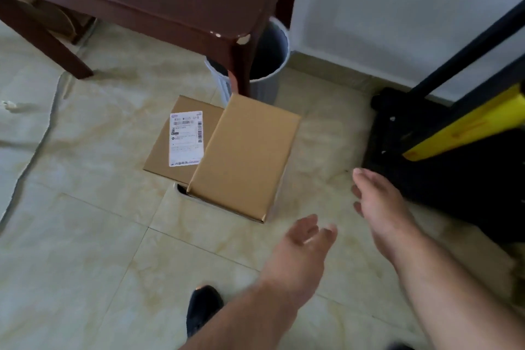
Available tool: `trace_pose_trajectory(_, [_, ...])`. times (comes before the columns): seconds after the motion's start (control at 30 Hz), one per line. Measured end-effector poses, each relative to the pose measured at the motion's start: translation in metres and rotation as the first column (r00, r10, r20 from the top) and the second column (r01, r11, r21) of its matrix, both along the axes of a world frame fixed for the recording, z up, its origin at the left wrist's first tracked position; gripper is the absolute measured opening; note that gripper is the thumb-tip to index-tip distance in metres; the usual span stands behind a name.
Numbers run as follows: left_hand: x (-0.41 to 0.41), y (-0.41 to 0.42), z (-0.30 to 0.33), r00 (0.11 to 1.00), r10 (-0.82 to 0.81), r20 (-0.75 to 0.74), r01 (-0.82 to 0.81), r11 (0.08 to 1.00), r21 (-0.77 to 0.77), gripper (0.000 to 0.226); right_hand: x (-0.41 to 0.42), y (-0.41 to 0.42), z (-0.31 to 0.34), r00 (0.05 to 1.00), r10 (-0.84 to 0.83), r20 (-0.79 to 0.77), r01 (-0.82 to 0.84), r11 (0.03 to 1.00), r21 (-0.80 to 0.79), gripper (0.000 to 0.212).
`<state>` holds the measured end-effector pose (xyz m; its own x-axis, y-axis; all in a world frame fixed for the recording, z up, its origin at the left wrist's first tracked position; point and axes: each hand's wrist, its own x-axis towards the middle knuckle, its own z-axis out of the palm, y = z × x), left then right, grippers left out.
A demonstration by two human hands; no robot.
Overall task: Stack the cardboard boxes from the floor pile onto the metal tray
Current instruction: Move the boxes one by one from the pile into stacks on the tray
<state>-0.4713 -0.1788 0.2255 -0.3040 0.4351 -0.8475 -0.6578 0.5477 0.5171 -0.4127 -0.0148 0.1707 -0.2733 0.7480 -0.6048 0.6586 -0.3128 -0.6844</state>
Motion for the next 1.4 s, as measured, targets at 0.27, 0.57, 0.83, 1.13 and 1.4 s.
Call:
trace_pose_trajectory(0.27, [0.065,0.067,-0.008,0.987,-0.118,-0.113,0.103,0.985,-0.135,0.056,0.151,0.024,-0.005,0.98,-0.189,0.066,0.196,0.973,-0.119,0.052])
trace_pose_trajectory(0.57, [0.176,0.149,-0.035,0.92,-0.343,-0.192,0.315,0.935,-0.161,0.064,0.317,0.063,-0.015,0.896,-0.422,0.138,0.44,0.886,-0.148,0.05])
trace_pose_trajectory(0.83, [0.268,0.226,-0.091,0.839,-0.512,-0.184,0.472,0.853,-0.221,0.068,0.425,0.105,-0.065,0.804,-0.558,0.205,0.59,0.792,-0.156,0.057])
trace_pose_trajectory(1.13, [0.344,0.294,-0.194,0.723,-0.655,-0.22,0.58,0.748,-0.323,0.065,0.482,0.154,-0.156,0.805,-0.516,0.293,0.578,0.793,-0.193,0.058])
trace_pose_trajectory(1.4, [0.379,0.332,-0.269,0.696,-0.687,-0.208,0.599,0.716,-0.36,0.069,0.489,0.19,-0.212,0.852,-0.396,0.342,0.489,0.834,-0.255,0.062])
